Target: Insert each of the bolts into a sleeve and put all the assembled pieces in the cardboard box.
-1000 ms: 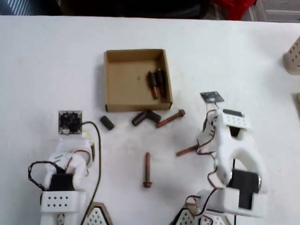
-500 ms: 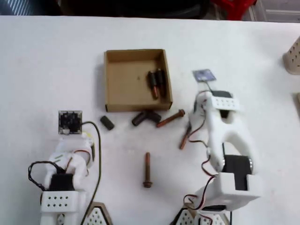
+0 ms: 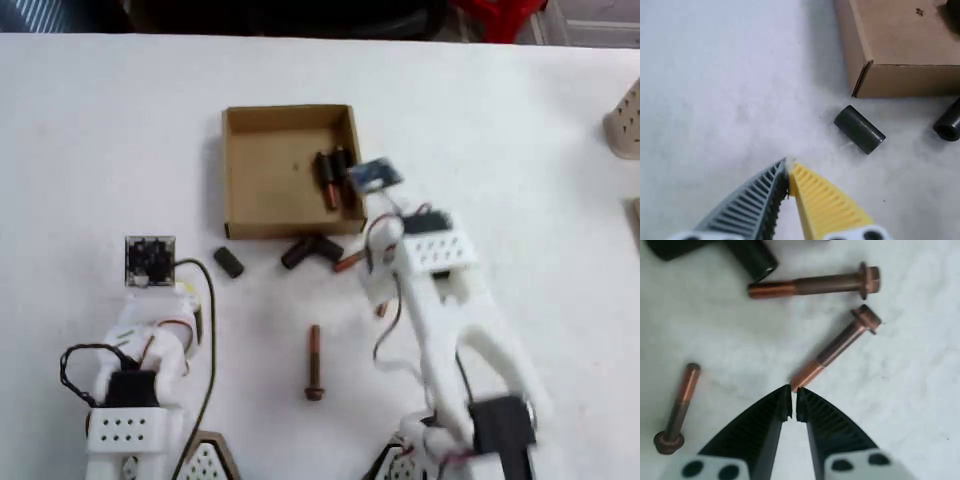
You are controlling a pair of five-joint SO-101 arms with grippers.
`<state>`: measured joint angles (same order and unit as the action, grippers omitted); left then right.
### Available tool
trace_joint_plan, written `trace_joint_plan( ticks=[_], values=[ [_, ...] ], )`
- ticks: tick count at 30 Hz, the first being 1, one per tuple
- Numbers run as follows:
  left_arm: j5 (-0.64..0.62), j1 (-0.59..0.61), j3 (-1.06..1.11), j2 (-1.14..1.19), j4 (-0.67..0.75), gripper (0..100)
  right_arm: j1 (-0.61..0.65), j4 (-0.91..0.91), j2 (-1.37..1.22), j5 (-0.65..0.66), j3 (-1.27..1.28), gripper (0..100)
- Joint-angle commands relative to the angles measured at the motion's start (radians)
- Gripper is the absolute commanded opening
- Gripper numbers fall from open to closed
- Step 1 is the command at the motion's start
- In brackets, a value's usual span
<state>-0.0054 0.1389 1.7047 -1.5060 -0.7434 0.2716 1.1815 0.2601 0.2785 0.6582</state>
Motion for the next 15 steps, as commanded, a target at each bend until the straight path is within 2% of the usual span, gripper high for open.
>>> trace_joint_plan(
  ticks=[1,4,7,10,15],
  values=[
    [0.008,-0.008,-0.005,-0.012,0.02,2,0.147,0.015,0.28,-0.012,0.126,2.2],
    [0.008,-0.008,-0.005,-0.012,0.02,2,0.255,0.013,0.329,-0.083,0.178,3.7],
    [0.008,-0.008,-0.005,-0.012,0.02,2,0.384,0.01,0.317,-0.181,0.201,12.8],
    [0.008,-0.008,-0.005,-0.012,0.02,2,0.492,0.008,0.278,-0.216,0.199,21.7],
    [0.008,-0.008,-0.005,-0.012,0.02,2,0.526,-0.059,0.154,-0.215,0.201,21.0]
  ],
)
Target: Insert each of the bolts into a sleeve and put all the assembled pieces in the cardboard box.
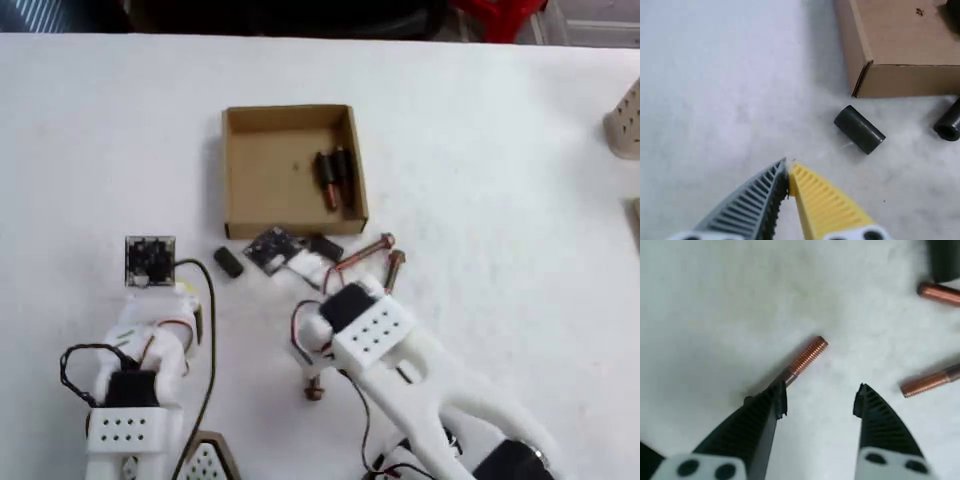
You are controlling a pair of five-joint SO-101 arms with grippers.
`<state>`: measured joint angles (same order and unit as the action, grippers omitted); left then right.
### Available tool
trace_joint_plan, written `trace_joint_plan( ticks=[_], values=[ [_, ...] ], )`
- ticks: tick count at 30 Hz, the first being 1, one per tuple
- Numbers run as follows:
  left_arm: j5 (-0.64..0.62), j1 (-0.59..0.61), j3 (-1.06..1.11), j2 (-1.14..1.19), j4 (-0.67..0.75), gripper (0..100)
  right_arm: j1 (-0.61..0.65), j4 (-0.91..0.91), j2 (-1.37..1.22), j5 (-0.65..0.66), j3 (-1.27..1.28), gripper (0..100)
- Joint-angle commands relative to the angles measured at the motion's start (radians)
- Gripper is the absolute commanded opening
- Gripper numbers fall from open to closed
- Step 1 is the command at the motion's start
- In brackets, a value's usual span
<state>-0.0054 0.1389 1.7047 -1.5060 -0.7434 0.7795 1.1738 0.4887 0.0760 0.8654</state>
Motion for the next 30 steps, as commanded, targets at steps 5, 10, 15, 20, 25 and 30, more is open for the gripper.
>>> trace_joint_plan(
  ticks=[5,10,15,20,25,30],
  values=[
    [0.008,-0.008,-0.005,-0.012,0.02,2,0.018,-0.139,-0.234,-0.012,-0.008,16.6],
    [0.008,-0.008,-0.005,-0.012,0.02,2,0.018,-0.188,-0.309,-0.012,-0.009,16.6],
    [0.008,-0.008,-0.005,-0.012,0.02,2,0.018,-0.2,-0.323,-0.012,-0.009,16.6],
    [0.008,-0.008,-0.005,-0.012,0.02,2,0.018,-0.196,-0.315,-0.012,-0.006,14.8],
    [0.008,-0.008,-0.005,-0.012,0.02,2,-0.022,-0.14,-0.24,-0.012,-0.011,0.9],
    [0.008,-0.008,-0.005,-0.012,0.02,2,-0.147,-0.059,-0.048,-0.012,-0.009,1.8]
  ],
)
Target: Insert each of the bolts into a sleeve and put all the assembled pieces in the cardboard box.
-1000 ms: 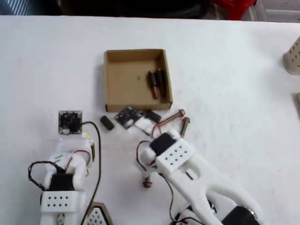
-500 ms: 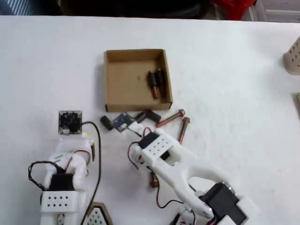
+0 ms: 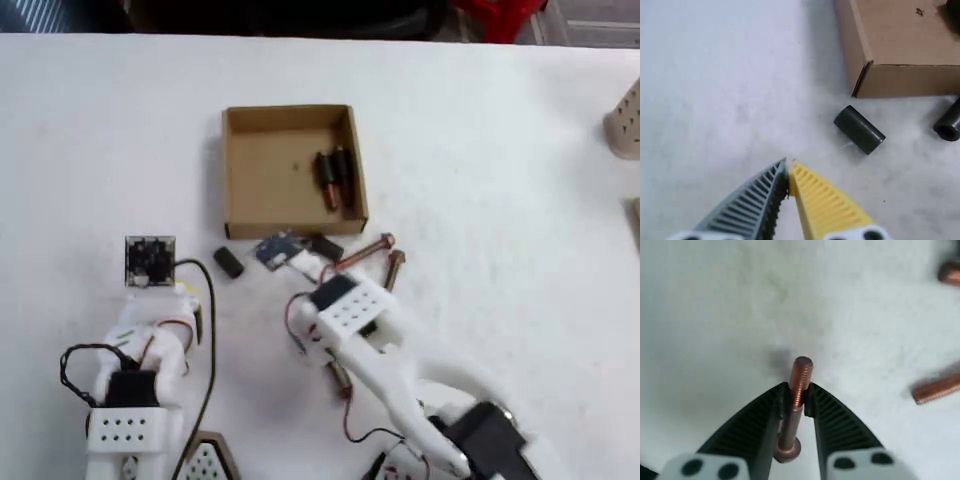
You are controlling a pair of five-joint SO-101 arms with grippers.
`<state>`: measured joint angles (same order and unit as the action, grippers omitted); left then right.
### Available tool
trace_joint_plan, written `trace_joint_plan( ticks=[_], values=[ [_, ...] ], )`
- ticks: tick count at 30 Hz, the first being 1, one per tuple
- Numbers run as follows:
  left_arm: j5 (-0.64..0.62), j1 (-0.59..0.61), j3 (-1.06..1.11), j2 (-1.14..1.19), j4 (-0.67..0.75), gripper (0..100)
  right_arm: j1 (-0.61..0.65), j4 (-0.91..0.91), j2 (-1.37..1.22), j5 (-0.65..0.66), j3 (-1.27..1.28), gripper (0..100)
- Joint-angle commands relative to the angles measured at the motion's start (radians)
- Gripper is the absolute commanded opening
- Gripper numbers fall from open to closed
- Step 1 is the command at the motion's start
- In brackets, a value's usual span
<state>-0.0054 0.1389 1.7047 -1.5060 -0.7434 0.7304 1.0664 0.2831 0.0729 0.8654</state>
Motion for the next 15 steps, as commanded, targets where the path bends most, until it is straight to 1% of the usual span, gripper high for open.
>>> trace_joint_plan(
  ticks=[1,6,8,11,15],
  values=[
    [0.008,-0.008,-0.005,-0.012,0.02,2,-0.131,0.053,0.194,-0.009,-0.009,1.7],
    [0.008,-0.008,-0.005,-0.012,0.018,2,-0.348,0.047,0.351,-0.008,-0.011,1.7],
    [0.008,-0.008,-0.005,-0.012,0.017,2,-0.426,0.047,0.387,0.037,-0.018,1.7],
    [0.008,-0.008,-0.005,-0.012,0.017,2,-0.507,0.047,0.398,0.178,-0.026,1.7],
    [0.008,-0.008,-0.005,-0.012,0.015,2,-0.544,0.047,0.398,0.474,-0.028,1.7]
  ],
)
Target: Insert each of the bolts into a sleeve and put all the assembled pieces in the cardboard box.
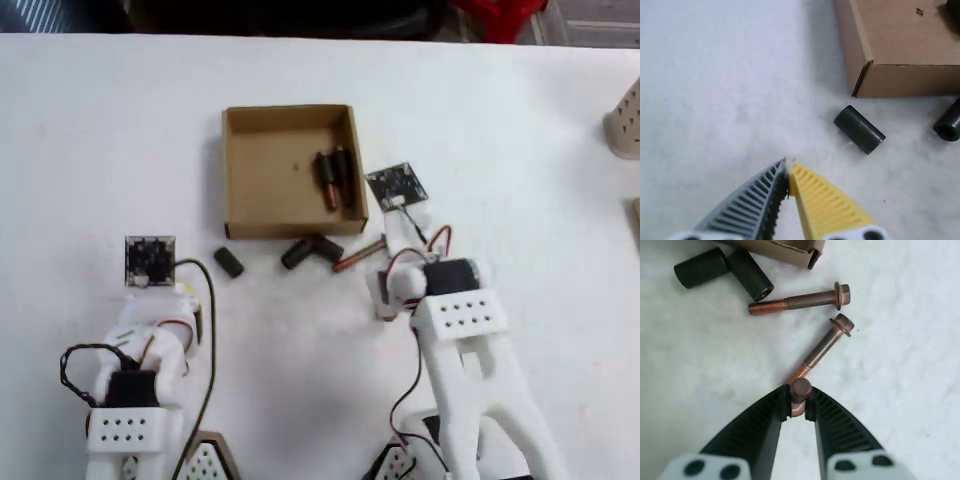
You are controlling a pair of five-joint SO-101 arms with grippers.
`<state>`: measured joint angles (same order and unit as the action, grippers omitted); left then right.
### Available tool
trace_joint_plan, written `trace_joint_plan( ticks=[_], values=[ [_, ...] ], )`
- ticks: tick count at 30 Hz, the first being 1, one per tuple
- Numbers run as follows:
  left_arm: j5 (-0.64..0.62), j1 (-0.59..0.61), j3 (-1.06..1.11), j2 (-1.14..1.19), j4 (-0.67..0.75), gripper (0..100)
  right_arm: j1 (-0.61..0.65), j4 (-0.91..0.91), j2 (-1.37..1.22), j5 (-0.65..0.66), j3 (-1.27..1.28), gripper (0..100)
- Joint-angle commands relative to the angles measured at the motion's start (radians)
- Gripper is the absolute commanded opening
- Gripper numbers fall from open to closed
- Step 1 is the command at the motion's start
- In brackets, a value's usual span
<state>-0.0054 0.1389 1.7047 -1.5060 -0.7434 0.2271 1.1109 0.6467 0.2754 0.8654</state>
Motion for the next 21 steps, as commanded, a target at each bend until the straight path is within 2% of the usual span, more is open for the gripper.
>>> trace_joint_plan(
  ticks=[1,7,13,15,21],
  values=[
    [0.008,-0.008,-0.005,-0.012,0.015,2,-0.042,0.002,0.036,0.358,-0.029,1.7],
    [0.008,-0.008,-0.005,-0.012,0.015,2,-0.036,0.008,0.035,0.75,-0.034,1.7],
    [0.008,-0.007,-0.005,-0.012,0.015,2,0.019,0.035,0.042,1.128,0.135,1.9],
    [0.008,-0.007,-0.005,-0.012,0.015,2,0.028,0.012,0.044,1.157,0.17,3.6],
    [0.008,-0.007,-0.005,-0.012,0.015,2,0.031,0.008,0.041,1.131,0.201,23.8]
  ],
)
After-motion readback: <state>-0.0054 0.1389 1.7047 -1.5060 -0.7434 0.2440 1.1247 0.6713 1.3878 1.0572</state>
